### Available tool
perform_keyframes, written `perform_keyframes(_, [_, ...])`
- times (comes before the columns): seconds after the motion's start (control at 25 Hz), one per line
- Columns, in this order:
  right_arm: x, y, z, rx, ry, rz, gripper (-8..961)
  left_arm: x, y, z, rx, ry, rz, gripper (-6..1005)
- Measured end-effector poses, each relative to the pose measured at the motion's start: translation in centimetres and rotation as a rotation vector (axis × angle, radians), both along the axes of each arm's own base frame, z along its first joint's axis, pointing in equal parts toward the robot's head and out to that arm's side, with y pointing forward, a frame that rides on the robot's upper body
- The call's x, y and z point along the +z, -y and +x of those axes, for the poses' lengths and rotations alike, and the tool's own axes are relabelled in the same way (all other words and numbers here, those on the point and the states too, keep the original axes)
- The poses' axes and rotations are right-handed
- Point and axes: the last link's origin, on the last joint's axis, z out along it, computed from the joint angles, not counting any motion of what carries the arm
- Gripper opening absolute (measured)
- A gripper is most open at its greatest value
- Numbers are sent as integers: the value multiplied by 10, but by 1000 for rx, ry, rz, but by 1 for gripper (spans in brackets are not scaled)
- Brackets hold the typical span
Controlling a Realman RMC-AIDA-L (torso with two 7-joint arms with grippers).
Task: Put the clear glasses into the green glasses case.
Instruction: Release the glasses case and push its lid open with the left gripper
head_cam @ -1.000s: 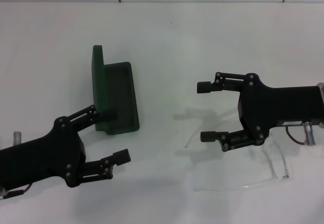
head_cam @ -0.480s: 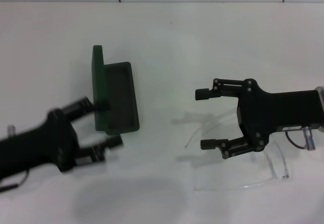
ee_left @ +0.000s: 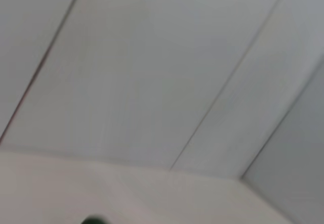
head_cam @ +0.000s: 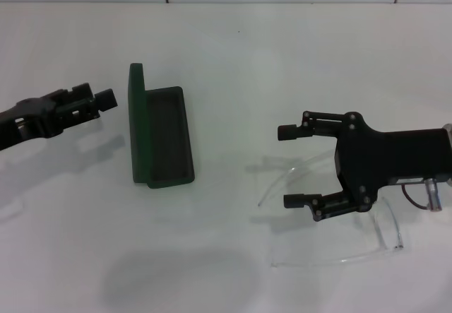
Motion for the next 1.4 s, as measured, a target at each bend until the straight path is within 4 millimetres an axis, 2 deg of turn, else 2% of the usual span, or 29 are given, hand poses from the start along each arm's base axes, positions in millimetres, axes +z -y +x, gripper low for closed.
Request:
perform_keyframes(0.24, [1, -2, -1, 2, 2, 7, 858, 0, -18, 18, 130, -156, -143, 859])
perform_keyframes(0.52, [-2, -5, -2, 1, 16, 19, 858, -4, -35, 43, 182, -265, -177, 853])
perform_keyframes(0.84, [-7, -7, -4, 14, 25, 38, 857, -19, -55, 52, 198, -301, -212, 847])
perform_keyframes(1.08, [-7, -8, -5, 13, 29, 40, 858, -37, -69, 51, 287, -411, -247, 842])
perform_keyframes(1.4, [-7, -8, -2, 4, 34, 42, 858, -44, -70, 55, 298, -467, -236, 836])
